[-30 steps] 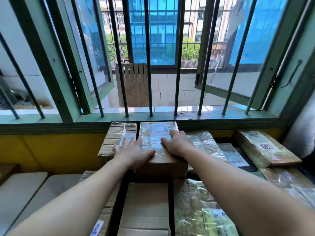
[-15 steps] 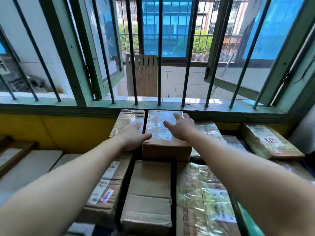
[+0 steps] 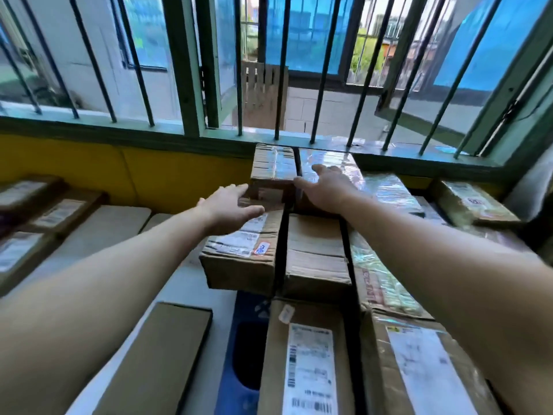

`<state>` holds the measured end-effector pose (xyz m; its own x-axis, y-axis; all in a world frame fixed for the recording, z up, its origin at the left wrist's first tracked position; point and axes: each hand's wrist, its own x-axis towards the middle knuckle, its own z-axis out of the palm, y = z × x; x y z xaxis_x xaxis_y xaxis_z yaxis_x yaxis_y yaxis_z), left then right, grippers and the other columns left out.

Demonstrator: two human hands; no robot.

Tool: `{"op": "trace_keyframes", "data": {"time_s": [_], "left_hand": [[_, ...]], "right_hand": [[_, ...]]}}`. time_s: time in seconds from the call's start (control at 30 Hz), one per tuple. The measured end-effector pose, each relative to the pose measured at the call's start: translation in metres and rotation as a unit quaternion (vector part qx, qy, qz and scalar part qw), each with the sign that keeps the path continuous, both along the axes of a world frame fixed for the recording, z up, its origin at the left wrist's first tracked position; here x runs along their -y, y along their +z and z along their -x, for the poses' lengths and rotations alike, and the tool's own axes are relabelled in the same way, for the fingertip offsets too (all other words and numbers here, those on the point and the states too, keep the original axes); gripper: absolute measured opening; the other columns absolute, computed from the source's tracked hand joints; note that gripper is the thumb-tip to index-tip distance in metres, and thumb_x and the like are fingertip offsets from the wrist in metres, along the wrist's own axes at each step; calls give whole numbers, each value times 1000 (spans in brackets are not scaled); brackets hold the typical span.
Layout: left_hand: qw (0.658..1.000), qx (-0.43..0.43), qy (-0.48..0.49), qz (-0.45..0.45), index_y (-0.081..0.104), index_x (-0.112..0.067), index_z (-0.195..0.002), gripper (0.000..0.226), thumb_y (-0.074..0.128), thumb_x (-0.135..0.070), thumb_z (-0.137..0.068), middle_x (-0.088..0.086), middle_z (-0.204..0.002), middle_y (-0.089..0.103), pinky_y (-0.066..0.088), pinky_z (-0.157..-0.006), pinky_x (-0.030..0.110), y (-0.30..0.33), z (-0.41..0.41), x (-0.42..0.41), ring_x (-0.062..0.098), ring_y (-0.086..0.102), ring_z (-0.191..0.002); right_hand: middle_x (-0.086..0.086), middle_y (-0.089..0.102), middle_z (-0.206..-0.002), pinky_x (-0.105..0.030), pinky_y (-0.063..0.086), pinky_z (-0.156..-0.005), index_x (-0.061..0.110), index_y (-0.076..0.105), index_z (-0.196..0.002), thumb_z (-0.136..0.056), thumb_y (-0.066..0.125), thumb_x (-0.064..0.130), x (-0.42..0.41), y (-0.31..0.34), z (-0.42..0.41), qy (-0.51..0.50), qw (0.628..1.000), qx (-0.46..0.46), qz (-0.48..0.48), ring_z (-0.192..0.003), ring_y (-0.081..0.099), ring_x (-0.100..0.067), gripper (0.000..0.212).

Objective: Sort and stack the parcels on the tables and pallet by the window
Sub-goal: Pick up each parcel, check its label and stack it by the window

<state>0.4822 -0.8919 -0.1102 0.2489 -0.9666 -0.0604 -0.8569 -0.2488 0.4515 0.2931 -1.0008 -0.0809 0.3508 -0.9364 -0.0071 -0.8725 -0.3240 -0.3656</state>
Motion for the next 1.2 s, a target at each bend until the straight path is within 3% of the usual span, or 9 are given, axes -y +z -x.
{"op": "trace_keyframes", "data": {"time_s": [0.17,0.33,0.6,0.83,1.0,1.2], "left_hand": [[999,0,37,-18,18,-26,-153,77,48,-59,-90,4,-160,15,15,-117,55,-14,-36,-56,24,9,-148],[996,-26,84,-25,18,-24,-153,77,49,-58,-90,4,-160,15,20,-117,51,-36,-61,-109,24,13,-148],[976,-86,172,-99,17,-21,-153,80,53,-55,-91,4,-161,12,15,-119,41,-92,-90,-193,21,11,-148],[970,-99,159,-152,16,-20,-153,79,52,-53,-91,2,-161,14,14,-118,38,-138,-103,-233,19,11,-148],[966,-126,113,-195,14,-19,-154,83,57,-51,-90,2,-161,14,15,-119,37,-172,-118,-247,19,13,-148],[961,-168,65,-209,16,-17,-153,83,62,-43,-89,4,-158,21,19,-115,30,-198,-118,-251,20,21,-145]], "right_hand": [[-12,36,-152,-45,38,-107,23,32,-152,-93,47,64,-56,-5,-35,30,999,36,-3,-136,40,-32,73],[-8,33,-155,-46,41,-109,25,31,-152,-92,49,64,-102,-25,-74,72,996,57,-19,-136,41,-28,74],[-8,32,-157,-44,36,-112,24,30,-153,-93,47,63,-159,-64,-121,182,982,42,-42,-141,36,-28,73],[-6,38,-152,-36,25,-114,19,34,-151,-94,49,55,-204,-96,-138,203,978,44,-27,-141,29,-24,68],[-5,40,-151,-34,27,-113,17,37,-149,-96,52,51,-237,-126,-156,182,981,58,-30,-140,31,-23,65],[-10,27,-156,-41,30,-113,24,25,-154,-94,49,57,-251,-198,-162,13,978,-15,-207,-142,27,-31,72]]}}
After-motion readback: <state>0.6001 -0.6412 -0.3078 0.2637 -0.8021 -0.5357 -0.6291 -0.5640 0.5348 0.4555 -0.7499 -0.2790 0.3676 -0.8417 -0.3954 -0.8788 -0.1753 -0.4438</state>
